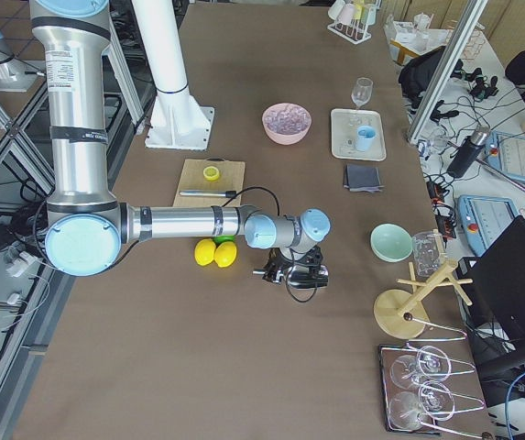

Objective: Put ice in cup with scoop
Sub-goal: 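Lower the scoop onto the table and open the right gripper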

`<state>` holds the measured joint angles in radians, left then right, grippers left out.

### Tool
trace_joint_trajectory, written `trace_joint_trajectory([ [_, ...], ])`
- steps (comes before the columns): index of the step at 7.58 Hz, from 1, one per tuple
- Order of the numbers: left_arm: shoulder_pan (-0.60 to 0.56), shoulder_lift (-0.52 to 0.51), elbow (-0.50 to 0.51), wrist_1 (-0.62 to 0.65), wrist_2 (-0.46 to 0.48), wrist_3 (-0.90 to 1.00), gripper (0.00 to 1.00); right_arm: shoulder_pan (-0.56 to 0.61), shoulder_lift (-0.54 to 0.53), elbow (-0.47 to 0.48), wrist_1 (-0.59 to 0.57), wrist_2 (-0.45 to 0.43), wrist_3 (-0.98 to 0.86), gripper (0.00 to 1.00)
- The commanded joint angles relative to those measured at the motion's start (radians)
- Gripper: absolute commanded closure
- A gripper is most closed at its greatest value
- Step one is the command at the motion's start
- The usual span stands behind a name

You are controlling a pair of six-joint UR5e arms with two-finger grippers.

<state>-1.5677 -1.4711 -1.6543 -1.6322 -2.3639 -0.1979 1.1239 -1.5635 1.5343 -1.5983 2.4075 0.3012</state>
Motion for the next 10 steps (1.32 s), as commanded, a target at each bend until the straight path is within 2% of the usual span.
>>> trace_joint_trajectory([
  [1,0.000,-0.003,0.001,0.000,0.000,0.000,0.02,0.000,0.006,-0.028,0.040,0.001,0.003,0.34],
  [2,0.000,-0.003,0.002,0.000,0.000,0.000,0.02,0.000,0.008,-0.019,0.040,0.002,0.003,0.01],
  [4,0.000,-0.005,0.002,0.000,0.000,0.000,0.02,0.014,0.011,-0.014,0.040,0.015,0.003,0.00],
  [6,0.000,-0.009,0.010,0.000,0.000,0.000,0.02,0.087,0.008,0.032,0.041,0.013,-0.002,0.00],
  [8,0.000,-0.009,0.010,0.000,0.000,0.000,0.02,0.205,0.002,0.159,0.009,-0.077,-0.004,0.00],
  [10,0.000,-0.009,0.010,0.000,0.000,0.000,0.02,0.369,0.019,0.274,-0.136,-0.134,-0.033,0.00],
])
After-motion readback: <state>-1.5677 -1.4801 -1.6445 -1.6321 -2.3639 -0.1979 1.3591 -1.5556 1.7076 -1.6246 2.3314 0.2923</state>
